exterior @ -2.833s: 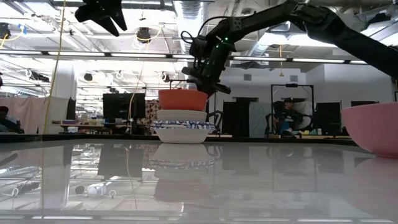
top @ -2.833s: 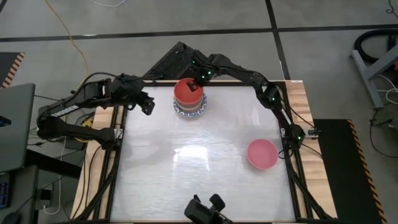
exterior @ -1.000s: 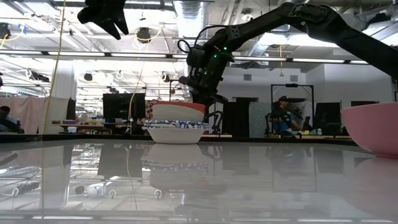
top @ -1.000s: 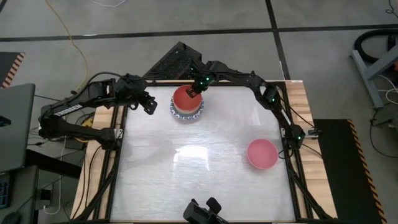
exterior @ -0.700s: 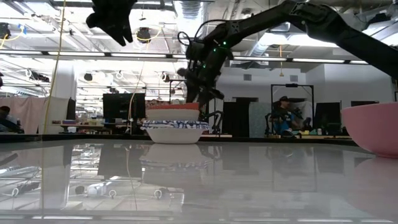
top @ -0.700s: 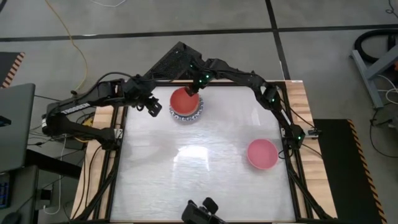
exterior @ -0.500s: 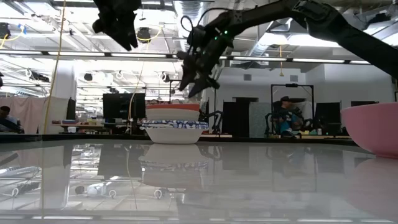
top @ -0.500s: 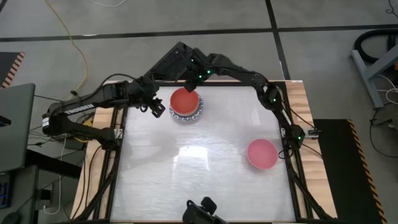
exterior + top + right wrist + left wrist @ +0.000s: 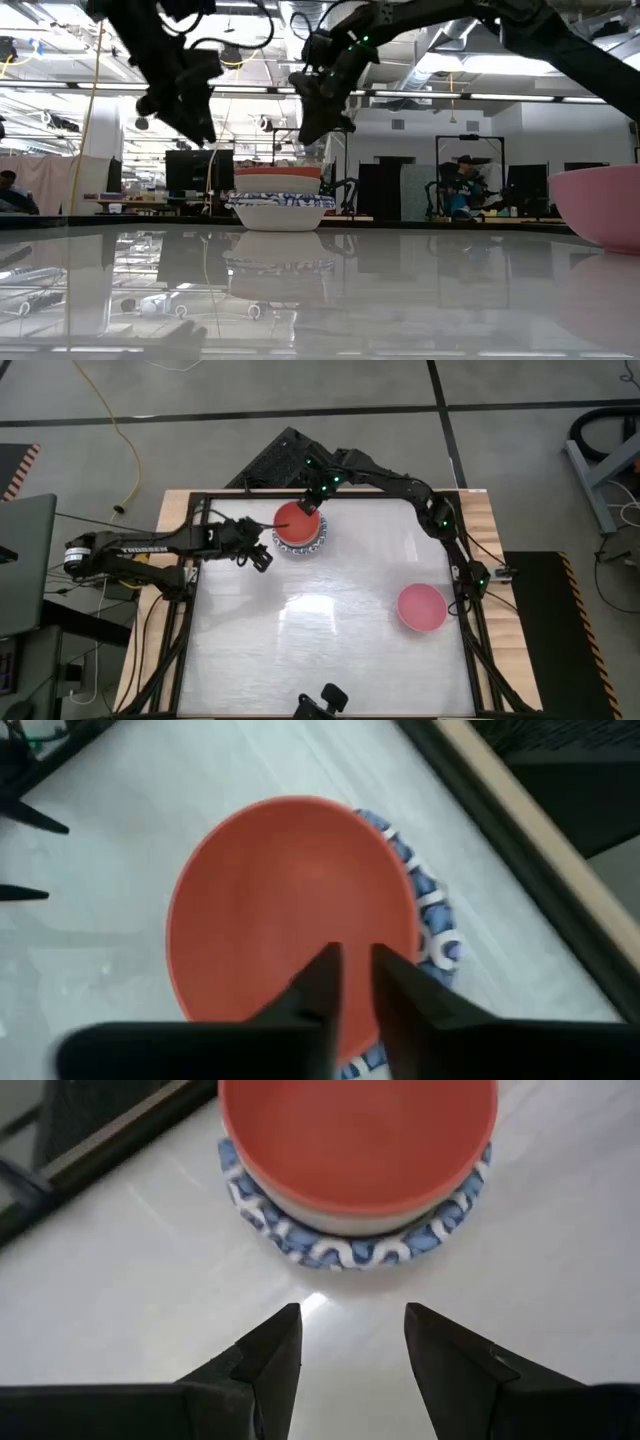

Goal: Nest bowls inside each other
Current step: Stack the pink bowl on top of the orange bowl

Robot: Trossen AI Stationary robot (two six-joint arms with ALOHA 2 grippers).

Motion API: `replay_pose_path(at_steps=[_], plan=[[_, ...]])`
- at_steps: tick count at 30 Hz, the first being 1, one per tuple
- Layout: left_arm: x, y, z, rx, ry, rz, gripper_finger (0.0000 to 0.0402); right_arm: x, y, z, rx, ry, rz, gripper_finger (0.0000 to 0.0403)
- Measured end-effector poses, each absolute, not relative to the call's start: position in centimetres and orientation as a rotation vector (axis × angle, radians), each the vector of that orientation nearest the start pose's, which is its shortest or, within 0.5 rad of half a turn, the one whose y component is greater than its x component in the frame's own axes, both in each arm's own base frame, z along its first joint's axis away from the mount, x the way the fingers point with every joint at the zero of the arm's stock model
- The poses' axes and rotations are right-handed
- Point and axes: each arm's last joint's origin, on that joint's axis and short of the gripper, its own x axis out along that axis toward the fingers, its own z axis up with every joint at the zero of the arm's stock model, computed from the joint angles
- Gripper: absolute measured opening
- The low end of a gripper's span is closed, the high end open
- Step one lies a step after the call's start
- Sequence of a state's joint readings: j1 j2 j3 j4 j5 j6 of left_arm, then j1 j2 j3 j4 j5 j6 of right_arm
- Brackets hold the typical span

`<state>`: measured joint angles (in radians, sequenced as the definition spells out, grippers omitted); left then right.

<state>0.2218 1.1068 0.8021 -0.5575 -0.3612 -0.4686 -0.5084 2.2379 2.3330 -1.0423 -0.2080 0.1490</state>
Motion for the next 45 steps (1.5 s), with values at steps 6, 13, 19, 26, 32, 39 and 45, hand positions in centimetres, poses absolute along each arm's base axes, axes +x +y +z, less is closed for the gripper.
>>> replay_pose_path(at_steps=[6, 13, 19, 26, 32, 39, 45], plan=[[20.5, 5.0, 23.2, -0.417, 0.723, 0.757, 0.0169, 42.7, -22.8, 30.5, 0.451, 0.887, -0.375, 0.0012], [20.4, 4.7, 21.6, -0.438, 0.688, 0.781, 0.0169, 42.1, -24.0, 30.4, 0.459, 0.887, -0.413, 0.0006], [20.3, 4.8, 20.7, -0.464, 0.65, 0.799, 0.0169, 42.3, -23.6, 27.5, 0.48, 0.966, -0.404, 0.0006], [20.2, 4.7, 20.1, -0.473, 0.644, 0.8, 0.0169, 43.1, -22.8, 26.5, 0.466, 0.96, -0.384, 0.0006], [20.1, 4.7, 19.9, -0.471, 0.652, 0.81, 0.0169, 42.7, -22.8, 27.7, 0.457, 0.929, -0.391, 0.0007], [20.8, 4.9, 19.2, -0.436, 0.663, 0.827, 0.0159, 40.8, -21.8, 32.4, 0.432, 0.854, -0.39, 0.0007], [23.0, 5.0, 17.6, -0.398, 0.69, 0.703, 0.0096, 37.6, -19.6, 38.7, 0.379, 0.72, -0.395, 0.0007]])
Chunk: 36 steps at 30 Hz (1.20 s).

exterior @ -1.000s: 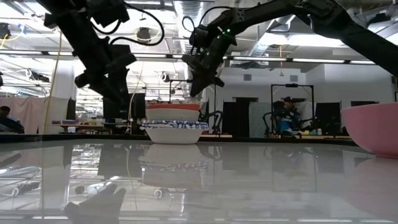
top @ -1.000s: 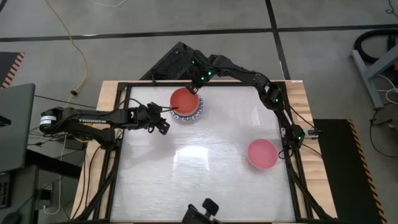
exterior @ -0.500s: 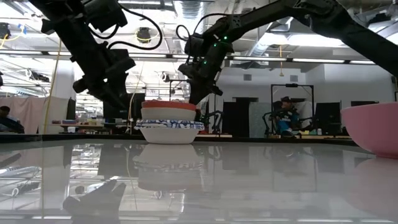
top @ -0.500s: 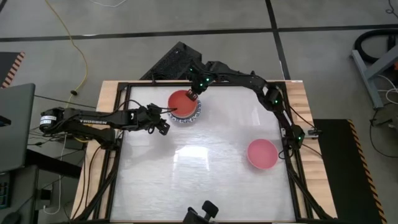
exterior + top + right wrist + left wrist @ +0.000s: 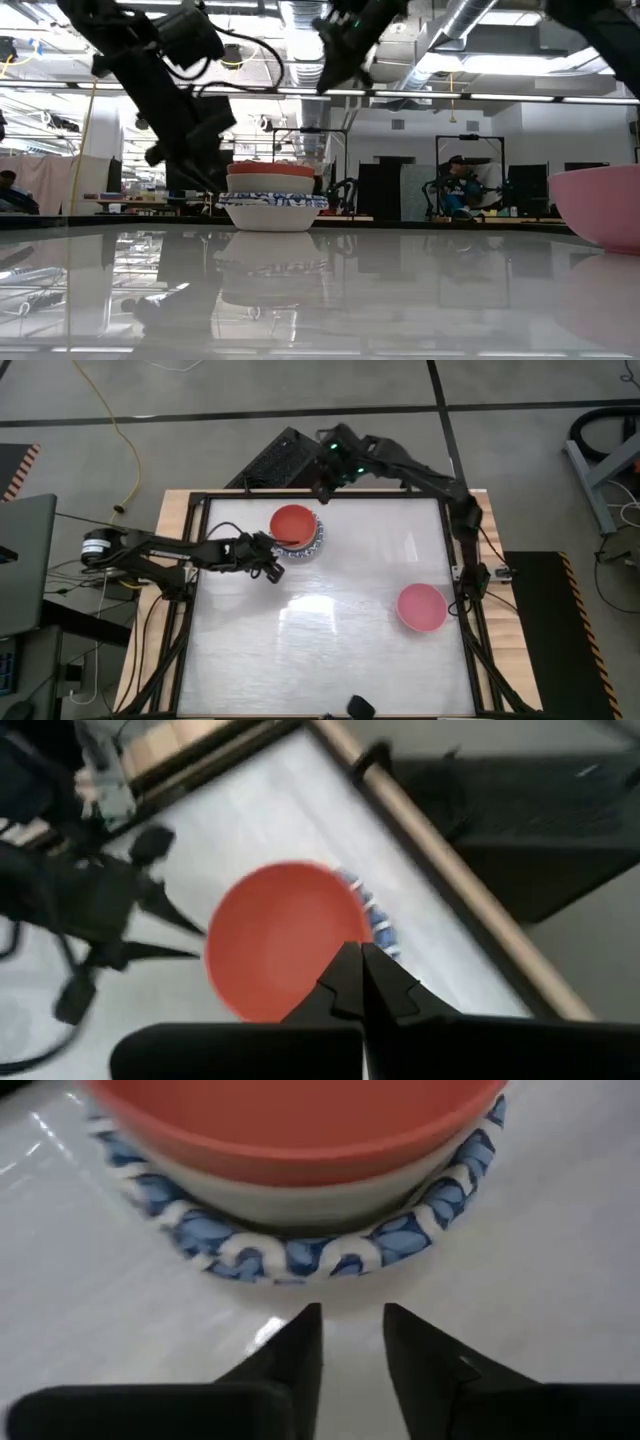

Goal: Nest bowls inside each other
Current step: Stack the pink bowl on top of the orange bowl

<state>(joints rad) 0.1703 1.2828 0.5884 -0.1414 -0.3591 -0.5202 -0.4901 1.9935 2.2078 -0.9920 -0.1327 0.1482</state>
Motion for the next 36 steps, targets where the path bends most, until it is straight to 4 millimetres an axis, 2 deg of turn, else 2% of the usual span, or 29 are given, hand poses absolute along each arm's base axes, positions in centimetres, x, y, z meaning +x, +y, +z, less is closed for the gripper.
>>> replay_pose_path(at_steps=[7, 11, 17, 20, 29, 36], plan=[[24.1, 5.3, 14.9, -0.382, 0.774, 0.724, 0.0017, 32.4, -16.3, 45.2, 0.302, 0.6, -0.475, 0.0008], [24.9, 5.6, 14.0, -0.392, 0.767, 0.695, 0.0003, 29.7, -14.6, 46.6, 0.276, 0.652, -0.562, 0.0008], [25.6, 6.4, 14.2, -0.412, 0.686, 0.683, 0.0002, 26.9, -12.8, 47.0, 0.263, 0.772, -0.66, 0.0008], [25.5, 7.0, 14.4, -0.419, 0.658, 0.706, 0.0, 26.3, -11.9, 47.0, 0.267, 0.815, -0.688, 0.0008], [25.6, 9.1, 14.6, -0.406, 0.581, 0.753, 0.0, 26.2, -8.7, 46.7, 0.256, 0.882, -0.698, 0.0008], [25.0, 10.8, 14.7, -0.384, 0.584, 0.798, 0.0, 26.1, -6.9, 45.0, 0.278, 0.986, -0.69, 0.0008]])
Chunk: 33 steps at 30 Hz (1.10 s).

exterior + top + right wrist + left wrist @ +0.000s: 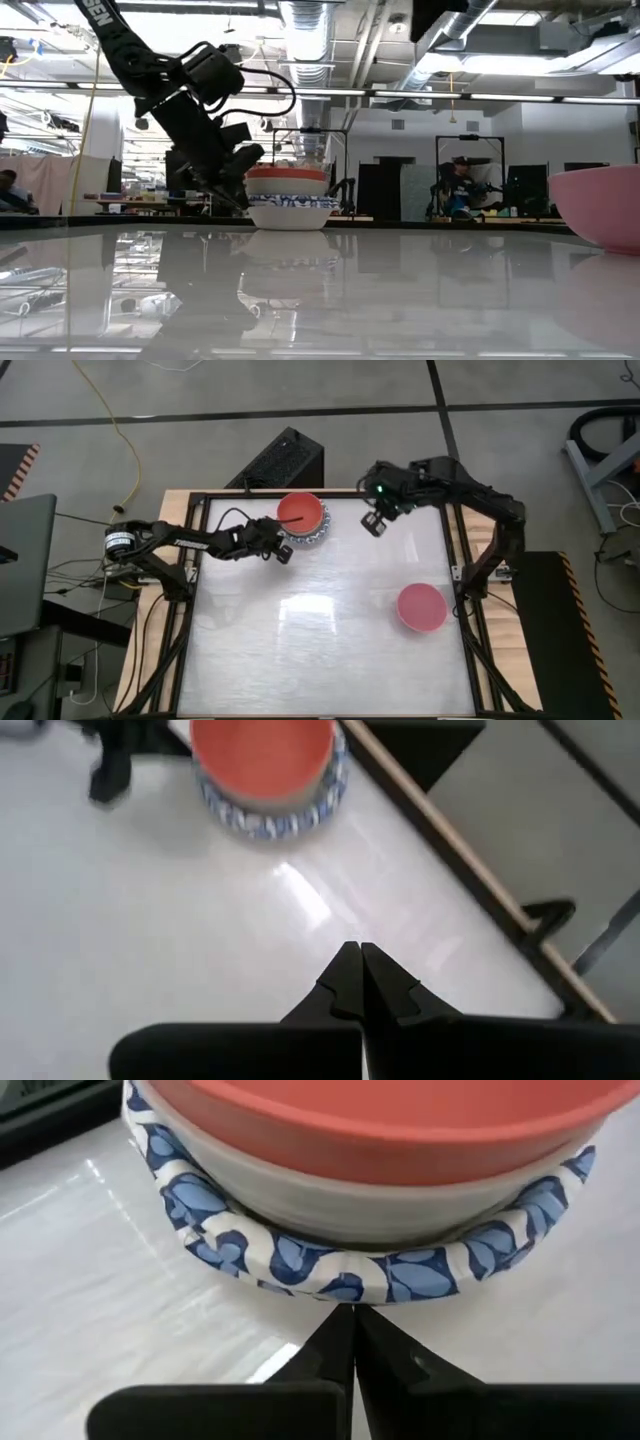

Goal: Nest bowls inside each other
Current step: Stack the pink bowl on top of the orange bowl

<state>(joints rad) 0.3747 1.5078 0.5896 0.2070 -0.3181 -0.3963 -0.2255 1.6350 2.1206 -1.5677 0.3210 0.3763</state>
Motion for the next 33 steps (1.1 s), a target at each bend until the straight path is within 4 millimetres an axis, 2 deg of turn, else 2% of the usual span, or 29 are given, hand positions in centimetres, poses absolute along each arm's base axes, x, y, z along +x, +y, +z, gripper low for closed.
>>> replay_pose_path(at_steps=[4, 9, 14, 19, 22, 26, 29, 33], plan=[[24.8, 11.1, 14.6, -0.398, 0.603, 0.751, 0.0, 24.5, -5.4, 43.2, 0.312, 1.044, -0.696, 0.0008], [25.0, 10.8, 14.5, -0.473, 0.617, 0.628, 0.0001, 20.0, -2.8, 39.9, 0.438, 1.087, -0.767, 0.0019], [25.2, 10.2, 14.5, -0.548, 0.644, 0.431, 0.0022, 14.8, -0.9, 36.8, 0.592, 1.083, -0.802, 0.0069], [25.7, 9.4, 14.8, -0.642, 0.62, 0.248, 0.0064, 11.3, 0.4, 33.8, 0.661, 1.098, -0.803, 0.0138], [26.2, 8.9, 15.3, -0.694, 0.582, 0.148, 0.0091, 10.4, 1.0, 31.7, 0.667, 1.146, -0.802, 0.0178], [26.9, 8.2, 16.0, -0.743, 0.551, 0.089, 0.0124, 10.2, 1.8, 29.1, 0.657, 1.238, -0.793, 0.0222], [27.4, 7.6, 16.4, -0.738, 0.542, 0.073, 0.0142, 10.7, 2.4, 27.4, 0.623, 1.268, -0.759, 0.024], [27.8, 7.1, 16.7, -0.721, 0.53, 0.079, 0.0154, 12.0, 3.1, 25.9, 0.639, 1.231, -0.688, 0.0244]])
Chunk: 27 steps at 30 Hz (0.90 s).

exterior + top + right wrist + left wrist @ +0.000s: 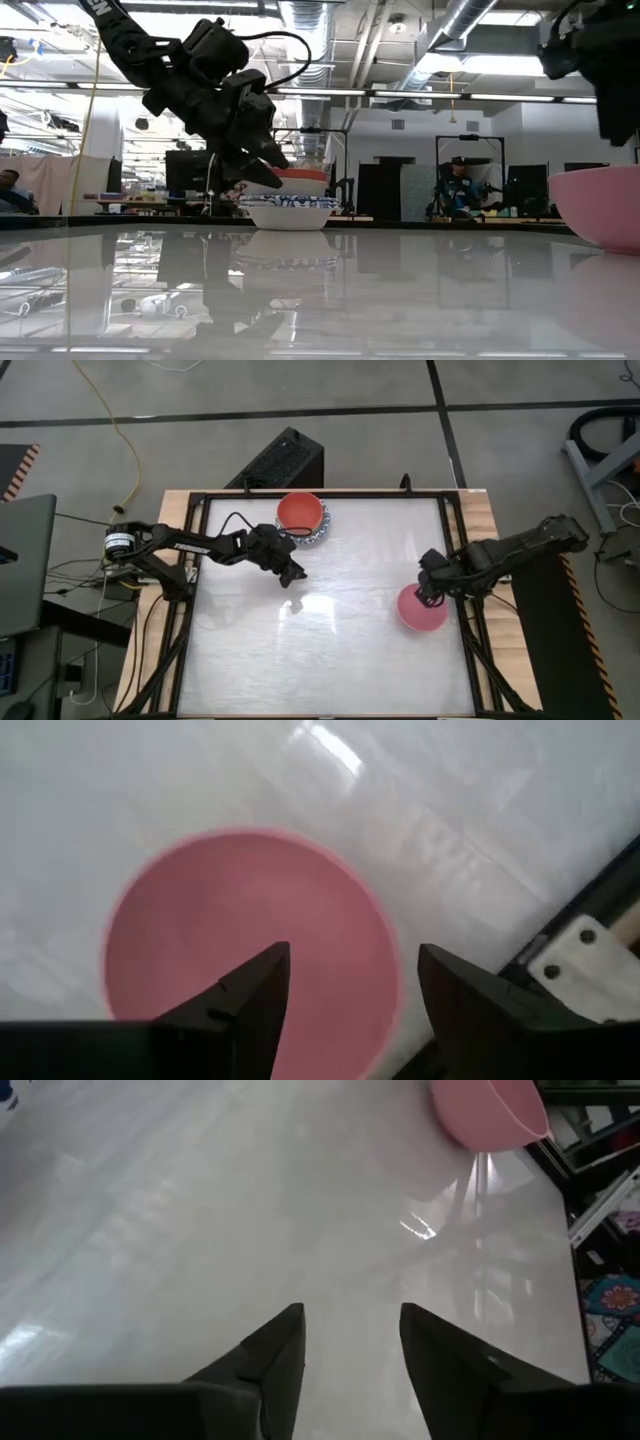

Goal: Nest bowls inside each other
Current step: Stack the pink bowl on top of the orange bowl

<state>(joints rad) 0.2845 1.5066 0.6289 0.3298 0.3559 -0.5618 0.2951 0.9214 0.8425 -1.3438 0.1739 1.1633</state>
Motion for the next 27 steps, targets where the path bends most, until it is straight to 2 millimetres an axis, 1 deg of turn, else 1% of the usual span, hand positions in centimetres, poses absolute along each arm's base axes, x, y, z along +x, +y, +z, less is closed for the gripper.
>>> replay_pose_path(at_steps=[2, 5, 12, 21, 27], plan=[[27.9, 6.9, 16.7, -0.717, 0.531, 0.08, 0.0155, 12.3, 3.3, 25.5, 0.616, 1.238, -0.668, 0.0244], [27.9, 6.6, 16.7, -0.714, 0.536, 0.075, 0.0155, 12.6, 3.3, 25.0, 0.548, 1.295, -0.674, 0.0244], [27.9, 6.6, 16.7, -0.725, 0.537, 0.077, 0.0155, 13.7, 2.7, 24.4, 0.458, 1.345, -0.68, 0.0244], [27.9, 6.5, 16.6, -0.739, 0.552, 0.065, 0.0155, 16.3, 2.0, 22.9, 0.326, 1.415, -0.567, 0.0244], [27.7, 6.5, 16.4, -0.747, 0.579, 0.073, 0.0155, 17.2, 1.2, 22.0, 0.243, 1.497, -0.522, 0.0244]])
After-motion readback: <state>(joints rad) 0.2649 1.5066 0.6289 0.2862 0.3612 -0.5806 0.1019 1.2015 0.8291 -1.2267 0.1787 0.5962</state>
